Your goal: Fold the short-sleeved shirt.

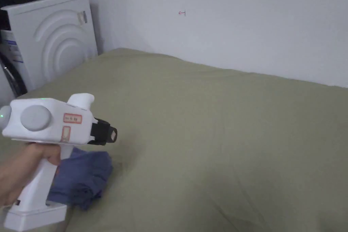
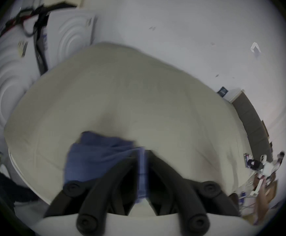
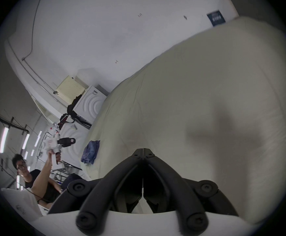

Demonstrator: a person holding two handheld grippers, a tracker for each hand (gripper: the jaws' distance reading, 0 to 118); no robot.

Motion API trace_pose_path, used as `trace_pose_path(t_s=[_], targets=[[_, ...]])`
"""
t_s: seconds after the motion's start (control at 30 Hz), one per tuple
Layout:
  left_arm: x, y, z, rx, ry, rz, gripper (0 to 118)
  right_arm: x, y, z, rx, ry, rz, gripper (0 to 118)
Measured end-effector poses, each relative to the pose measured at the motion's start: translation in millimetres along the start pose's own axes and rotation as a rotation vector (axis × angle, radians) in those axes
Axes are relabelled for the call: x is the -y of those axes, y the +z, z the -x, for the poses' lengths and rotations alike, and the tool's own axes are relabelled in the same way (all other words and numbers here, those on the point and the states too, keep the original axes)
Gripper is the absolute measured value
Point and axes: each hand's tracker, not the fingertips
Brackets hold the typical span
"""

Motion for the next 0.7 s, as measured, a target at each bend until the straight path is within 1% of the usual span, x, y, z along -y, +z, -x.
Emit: trace_pose_path(t_s=[0.07,0.1,0.13,0.17,0.2,0.23,0.33,0.37,0.4,0.47,0.5,0.57,0.7], targets=[[12.1,-8.3,-60.5,0.011,-0.079,-0.071,7,-9.7,14.1,8.4,0.051,0.073,-0.048,0],[18.0,-14.4,-89.2,0.036,-0.070,-0.048,7,-13.1,20.5,12.0,0.068,0.105,-0.076,0],[23.3,-18.3,-112.1,0.039,-0.107,-0.059,7,-15.8,26.1,16.4,0.086,0.130,-0.085,0],[28.8,-23.0,-137.6,0.032,-0.137,-0.113,7,-17.6,31.4,21.3,0.128,0.161,-0.102,0],[31.9,-26.6,-161.6,0.024,-0.168,-0.130,7,-18.0,35.6,23.8,0.191,0.188,-0.120,0],[34.4,-27.8,-179.8,0.056,-0.163,-0.150,7,-17.8,38.1,26.2,0.243,0.219,-0.128,0],[44.1,-27.3,-237.3,0.026,-0.210,-0.271,7,-16.5,39.4,31.6,0.382,0.340,-0.210,0],[47.1,-24.1,-252.9,-0.003,-0.238,-0.328,7,-17.0,39.7,32.9,0.412,0.371,-0.244,0],[47.8,-20.3,-265.4,-0.024,-0.252,-0.391,7,-17.9,41.4,35.1,0.430,0.386,-0.280,0],[48.7,-15.5,-286.3,-0.052,-0.252,-0.432,7,-20.6,40.6,38.8,0.474,0.393,-0.320,0],[49.0,-12.4,-292.6,-0.087,-0.277,-0.470,7,-21.9,41.2,40.4,0.492,0.401,-0.350,0],[48.3,-4.0,-301.7,-0.124,-0.314,-0.514,7,-24.8,46.5,41.6,0.478,0.401,-0.380,0],[57.9,11.9,-299.3,-0.130,-0.338,-0.542,7,-26.3,56.4,45.9,0.456,0.395,-0.397,0]])
